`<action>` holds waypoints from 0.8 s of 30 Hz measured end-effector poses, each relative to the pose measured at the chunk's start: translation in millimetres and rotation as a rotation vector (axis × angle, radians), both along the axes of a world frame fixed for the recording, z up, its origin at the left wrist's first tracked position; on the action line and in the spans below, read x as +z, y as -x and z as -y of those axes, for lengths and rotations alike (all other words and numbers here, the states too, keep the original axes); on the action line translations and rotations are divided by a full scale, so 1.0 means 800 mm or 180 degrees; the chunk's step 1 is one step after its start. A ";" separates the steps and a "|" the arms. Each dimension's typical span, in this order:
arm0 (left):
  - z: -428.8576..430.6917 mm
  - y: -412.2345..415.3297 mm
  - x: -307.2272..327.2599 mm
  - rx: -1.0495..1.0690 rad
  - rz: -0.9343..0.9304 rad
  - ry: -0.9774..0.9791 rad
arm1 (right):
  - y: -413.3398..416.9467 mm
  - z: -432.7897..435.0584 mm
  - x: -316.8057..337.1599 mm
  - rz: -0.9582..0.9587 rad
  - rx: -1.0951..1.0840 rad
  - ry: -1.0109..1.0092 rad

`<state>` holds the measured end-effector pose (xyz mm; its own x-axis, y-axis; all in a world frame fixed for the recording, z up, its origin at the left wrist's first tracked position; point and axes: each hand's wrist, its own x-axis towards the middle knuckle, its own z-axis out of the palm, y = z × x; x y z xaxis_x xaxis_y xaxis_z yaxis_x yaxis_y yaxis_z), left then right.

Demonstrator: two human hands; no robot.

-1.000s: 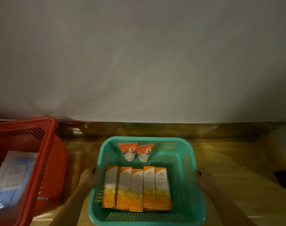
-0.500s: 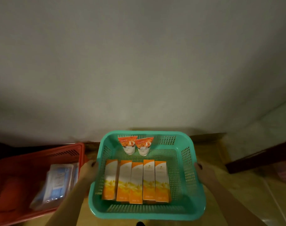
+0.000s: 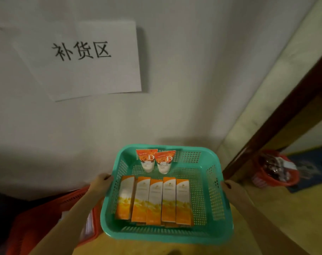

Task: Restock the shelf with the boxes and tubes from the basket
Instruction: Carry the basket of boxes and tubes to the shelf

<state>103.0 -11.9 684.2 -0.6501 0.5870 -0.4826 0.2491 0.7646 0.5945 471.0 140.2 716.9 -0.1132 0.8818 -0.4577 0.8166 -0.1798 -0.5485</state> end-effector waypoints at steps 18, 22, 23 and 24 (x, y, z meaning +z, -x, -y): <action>0.045 -0.240 0.079 -0.2209 0.0162 -0.0221 | -0.264 0.395 0.056 0.0057 -0.2308 -0.0116; 0.084 -0.327 0.090 -0.2843 0.0313 -0.0153 | -0.312 0.514 0.052 0.0059 -0.2888 -0.0090; 0.092 -0.347 0.087 -0.3004 0.0323 -0.0136 | -0.322 0.544 0.050 0.0038 -0.3042 -0.0091; 0.102 -0.367 0.085 -0.3159 0.0347 -0.0122 | -0.331 0.575 0.048 0.0029 -0.3179 -0.0089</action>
<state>396.6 -93.3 752.5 0.1899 0.8567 -0.4796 0.7072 0.2195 0.6721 735.6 -319.6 755.3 0.6893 0.5813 -0.4324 0.3023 -0.7732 -0.5574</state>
